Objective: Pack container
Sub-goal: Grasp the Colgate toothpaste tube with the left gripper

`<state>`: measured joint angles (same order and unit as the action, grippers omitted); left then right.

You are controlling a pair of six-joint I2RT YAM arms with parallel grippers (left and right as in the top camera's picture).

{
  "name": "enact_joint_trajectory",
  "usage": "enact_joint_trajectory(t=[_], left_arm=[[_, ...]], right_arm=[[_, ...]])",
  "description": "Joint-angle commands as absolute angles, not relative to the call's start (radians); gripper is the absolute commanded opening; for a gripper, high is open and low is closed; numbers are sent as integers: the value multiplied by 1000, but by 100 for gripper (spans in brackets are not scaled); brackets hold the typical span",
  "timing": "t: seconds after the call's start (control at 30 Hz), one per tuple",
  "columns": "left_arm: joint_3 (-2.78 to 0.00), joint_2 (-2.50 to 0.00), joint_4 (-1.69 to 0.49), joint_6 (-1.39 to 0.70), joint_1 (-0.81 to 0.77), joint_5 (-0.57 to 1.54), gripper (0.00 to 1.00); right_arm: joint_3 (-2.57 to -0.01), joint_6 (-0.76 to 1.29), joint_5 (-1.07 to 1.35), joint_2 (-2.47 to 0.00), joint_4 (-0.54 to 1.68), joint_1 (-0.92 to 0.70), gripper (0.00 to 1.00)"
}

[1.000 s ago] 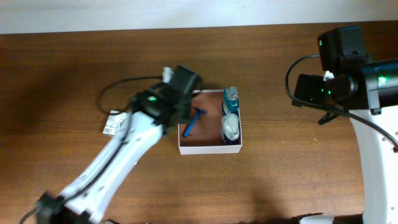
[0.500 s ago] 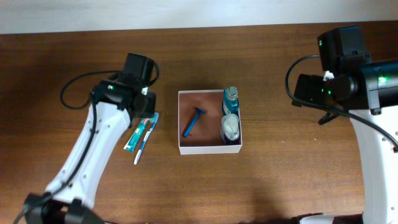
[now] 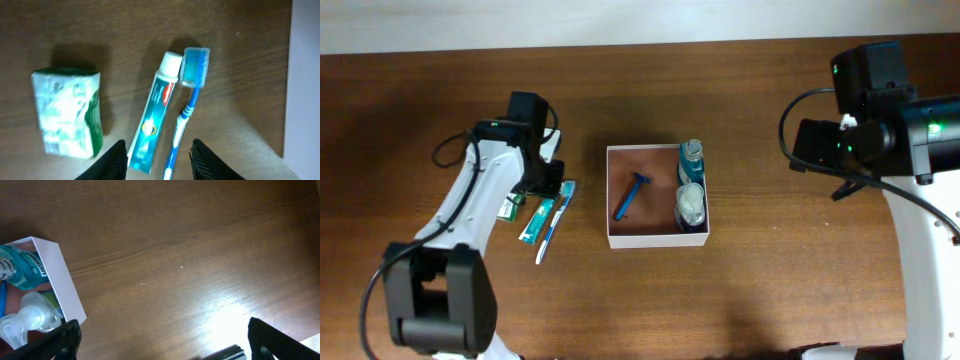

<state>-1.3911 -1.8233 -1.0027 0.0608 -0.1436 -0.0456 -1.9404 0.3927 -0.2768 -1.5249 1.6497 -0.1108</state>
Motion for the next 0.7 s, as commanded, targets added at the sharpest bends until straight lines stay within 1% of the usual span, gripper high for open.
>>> enact_joint_trajectory(t=[0.0, 0.37, 0.67], left_arm=[[-1374, -1880, -988, 111, -141, 13, 42], [-1372, -2003, -932, 123, -141, 12, 42], [-1372, -2048, -916, 130, -141, 0, 42]], right_arm=[[-1951, 397, -293, -1527, 1649, -104, 98], [-1951, 397, -293, -1527, 1649, -104, 98], [-1951, 397, -293, -1527, 1649, -104, 98]])
